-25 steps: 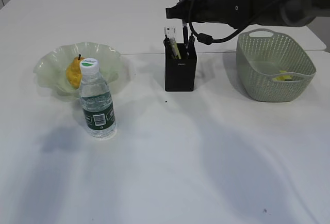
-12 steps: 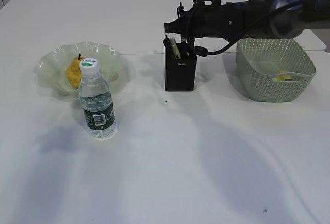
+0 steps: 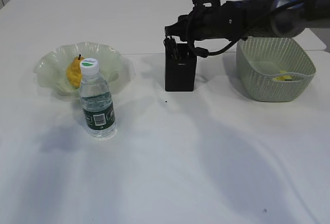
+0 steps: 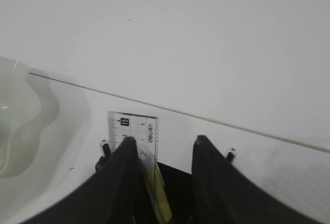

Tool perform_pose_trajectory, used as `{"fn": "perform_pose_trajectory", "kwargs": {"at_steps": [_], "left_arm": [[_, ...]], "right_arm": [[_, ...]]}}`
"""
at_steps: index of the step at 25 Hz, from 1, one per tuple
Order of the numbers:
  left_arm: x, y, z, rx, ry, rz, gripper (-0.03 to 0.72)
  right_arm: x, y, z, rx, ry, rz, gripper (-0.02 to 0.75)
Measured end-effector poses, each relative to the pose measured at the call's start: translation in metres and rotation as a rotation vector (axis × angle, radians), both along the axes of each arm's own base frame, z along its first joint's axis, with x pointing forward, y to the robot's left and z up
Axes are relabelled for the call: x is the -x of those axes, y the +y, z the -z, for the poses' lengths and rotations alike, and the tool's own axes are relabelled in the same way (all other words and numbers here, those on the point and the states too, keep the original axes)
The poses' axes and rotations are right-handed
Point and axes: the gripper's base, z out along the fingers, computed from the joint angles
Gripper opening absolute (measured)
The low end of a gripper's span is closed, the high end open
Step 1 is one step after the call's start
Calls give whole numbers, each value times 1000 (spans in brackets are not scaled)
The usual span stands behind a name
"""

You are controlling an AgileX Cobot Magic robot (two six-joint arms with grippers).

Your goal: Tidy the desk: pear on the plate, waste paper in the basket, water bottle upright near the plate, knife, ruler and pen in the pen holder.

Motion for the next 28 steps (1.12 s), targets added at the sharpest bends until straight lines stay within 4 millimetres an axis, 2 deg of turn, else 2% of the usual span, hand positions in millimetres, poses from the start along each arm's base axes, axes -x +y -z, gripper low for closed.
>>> {"fn": "perform_pose_trajectory", "kwargs": {"at_steps": [4, 9, 13, 18, 24, 28], "left_arm": [[0, 0, 0, 0, -2, 0, 510], [0, 0, 0, 0, -3, 0, 510], [0, 0, 0, 0, -1, 0, 510], [1, 0, 0, 0, 13, 1, 510], [4, 0, 2, -2, 48, 6, 510], [8, 2, 3, -32, 88, 16, 510]], "right_arm": [[7, -2, -25, -8, 1, 0, 274], [29, -8, -63, 17, 95, -9, 274], [53, -15, -85, 77, 243, -30, 274], [90, -29, -109, 237, 431, -93, 274], [121, -45, -120, 377, 625, -102, 274], [137, -55, -112, 397, 686, -95, 274]]}}
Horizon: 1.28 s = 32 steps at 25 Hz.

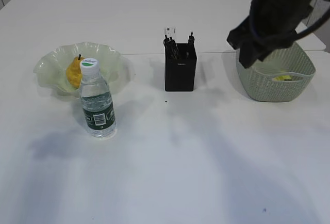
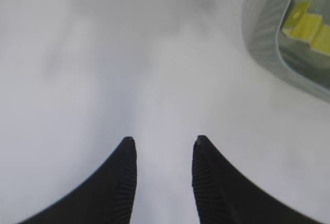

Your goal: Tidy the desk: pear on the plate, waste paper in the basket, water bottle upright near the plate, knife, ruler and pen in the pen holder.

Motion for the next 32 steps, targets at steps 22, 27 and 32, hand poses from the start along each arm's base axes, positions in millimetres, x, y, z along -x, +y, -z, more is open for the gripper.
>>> {"fn": "perform_pose_trajectory", "kwargs": {"at_steps": [22, 27, 32], "left_arm": [[110, 12, -82, -83, -310, 8, 510], [144, 13, -91, -64, -374, 6, 510], [180, 11, -74, -22, -419, 11, 510]], "right_arm": [[130, -85, -35, -98, -144, 205, 274], [175, -90, -47, -129, -176, 257, 274], [231, -97, -47, -154, -241, 291, 274]]}}
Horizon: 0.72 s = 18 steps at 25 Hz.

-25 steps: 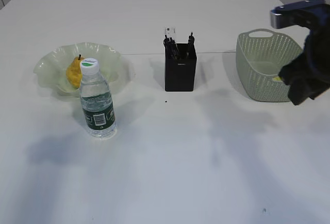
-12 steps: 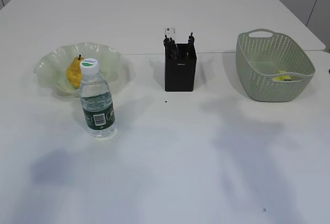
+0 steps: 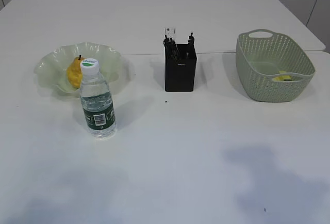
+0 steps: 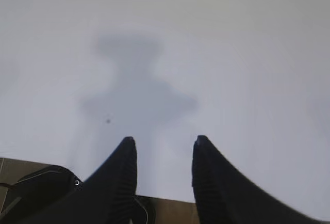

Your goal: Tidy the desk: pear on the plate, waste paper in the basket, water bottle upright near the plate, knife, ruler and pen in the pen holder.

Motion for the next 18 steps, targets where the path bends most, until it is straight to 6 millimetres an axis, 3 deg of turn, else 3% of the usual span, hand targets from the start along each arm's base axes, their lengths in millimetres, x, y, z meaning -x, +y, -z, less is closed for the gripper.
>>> {"fn": "perform_pose_trajectory", "kwargs": {"at_steps": [6, 11, 18], "left_arm": [[47, 1, 20, 16, -137, 6, 510], [79, 3, 24, 13, -285, -1, 510], [91, 5, 26, 3, -343, -9, 510]], "right_arm": [[60, -11, 9, 2, -106, 60, 274], [90, -15, 23, -5, -177, 83, 274], [125, -19, 45, -25, -288, 89, 274]]}}
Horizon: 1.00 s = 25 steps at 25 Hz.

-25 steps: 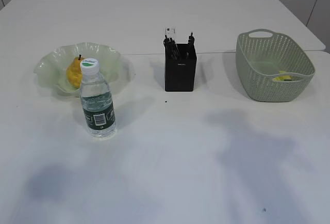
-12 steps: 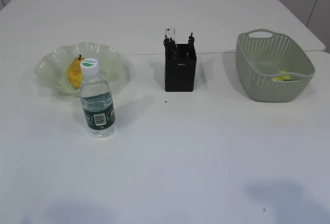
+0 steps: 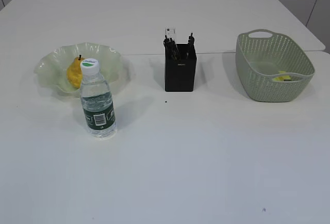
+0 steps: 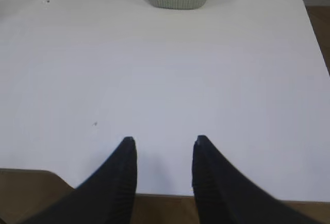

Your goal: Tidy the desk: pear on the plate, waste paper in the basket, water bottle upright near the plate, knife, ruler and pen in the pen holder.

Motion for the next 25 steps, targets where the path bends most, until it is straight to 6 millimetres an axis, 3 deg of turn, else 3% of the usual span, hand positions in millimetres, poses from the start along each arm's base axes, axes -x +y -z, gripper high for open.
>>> {"fn": "perform_pose_trajectory", "kwargs": {"at_steps": [7, 17, 25], "left_arm": [[-4, 6, 7, -50, 27, -46, 510], [-14, 6, 41, -65, 110, -51, 510], [-22, 6, 41, -64, 46, -49, 510]], "right_arm": [[36, -4, 16, -19, -171, 1, 274], [24, -2, 41, -14, -81, -3, 274], [14, -1, 45, -17, -142, -8, 281]]}}
